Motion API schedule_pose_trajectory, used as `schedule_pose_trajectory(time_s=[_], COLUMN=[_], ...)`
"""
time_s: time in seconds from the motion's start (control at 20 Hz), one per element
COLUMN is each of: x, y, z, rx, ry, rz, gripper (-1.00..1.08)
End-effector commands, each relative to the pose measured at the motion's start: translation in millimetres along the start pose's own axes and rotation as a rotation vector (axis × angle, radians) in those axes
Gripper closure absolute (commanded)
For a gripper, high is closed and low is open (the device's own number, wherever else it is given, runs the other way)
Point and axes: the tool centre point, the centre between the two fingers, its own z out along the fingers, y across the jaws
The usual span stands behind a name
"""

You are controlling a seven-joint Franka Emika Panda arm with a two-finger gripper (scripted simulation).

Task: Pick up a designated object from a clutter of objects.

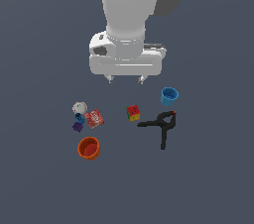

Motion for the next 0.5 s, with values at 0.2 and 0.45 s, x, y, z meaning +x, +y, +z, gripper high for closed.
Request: schedule_pose_trajectory(time_s=[0.2,0.45], x=[-2,-5], y=[-7,-20], z=[2,6], rx=[-0.009,-0.028], ry=[-0.006,-0.018], rz=[-0.028,-0.083], gripper=[-0.92,-0.92])
